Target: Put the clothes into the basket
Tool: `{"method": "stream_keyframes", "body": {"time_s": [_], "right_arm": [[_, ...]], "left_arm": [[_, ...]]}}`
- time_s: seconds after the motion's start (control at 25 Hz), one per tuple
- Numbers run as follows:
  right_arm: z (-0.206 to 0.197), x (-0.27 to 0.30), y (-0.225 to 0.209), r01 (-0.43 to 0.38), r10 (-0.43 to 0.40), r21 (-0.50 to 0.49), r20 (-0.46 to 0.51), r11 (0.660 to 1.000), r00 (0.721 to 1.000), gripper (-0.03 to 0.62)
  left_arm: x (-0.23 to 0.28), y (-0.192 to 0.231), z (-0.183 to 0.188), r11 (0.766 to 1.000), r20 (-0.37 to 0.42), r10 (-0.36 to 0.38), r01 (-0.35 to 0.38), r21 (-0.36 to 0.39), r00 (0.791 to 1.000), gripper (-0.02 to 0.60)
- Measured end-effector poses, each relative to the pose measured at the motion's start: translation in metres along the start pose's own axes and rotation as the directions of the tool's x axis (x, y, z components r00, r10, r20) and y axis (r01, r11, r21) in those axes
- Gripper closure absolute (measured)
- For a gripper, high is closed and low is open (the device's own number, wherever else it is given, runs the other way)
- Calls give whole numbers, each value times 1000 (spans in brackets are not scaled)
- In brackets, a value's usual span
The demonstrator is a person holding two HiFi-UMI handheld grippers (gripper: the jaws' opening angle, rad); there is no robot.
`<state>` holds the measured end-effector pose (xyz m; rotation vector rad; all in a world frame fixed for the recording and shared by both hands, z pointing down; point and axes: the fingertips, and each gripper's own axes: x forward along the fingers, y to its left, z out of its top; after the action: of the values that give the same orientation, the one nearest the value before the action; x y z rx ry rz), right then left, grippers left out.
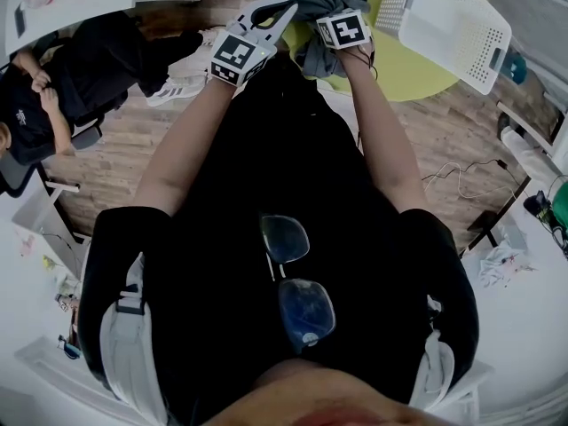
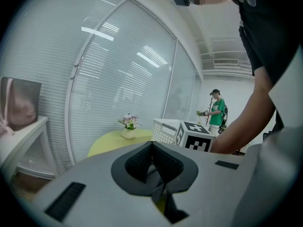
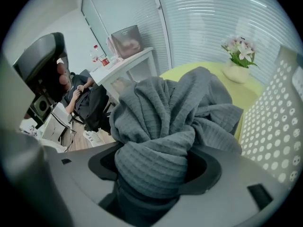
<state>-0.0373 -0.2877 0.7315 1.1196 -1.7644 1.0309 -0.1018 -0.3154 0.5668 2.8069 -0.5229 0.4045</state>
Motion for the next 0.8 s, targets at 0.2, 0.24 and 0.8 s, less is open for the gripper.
{"method": "stream_keyframes", "body": {"time_s": [0.2,0.24,0.8], "right_arm": [[5,-27,13,10,-11,-69,-13,998,1000,238],[6,-32,15,9,-10,-75,-13,997,1000,238],[16,-128,50,7,-6,-149,8,989,1000,237]], "left_arm": [[-2,-6,19,999,26,-29,28,31,999,572],[-3,-7,23,999,28,-32,31,37,999,572],[-18,-35,82,971,4,-155,152,185,988,572]]}}
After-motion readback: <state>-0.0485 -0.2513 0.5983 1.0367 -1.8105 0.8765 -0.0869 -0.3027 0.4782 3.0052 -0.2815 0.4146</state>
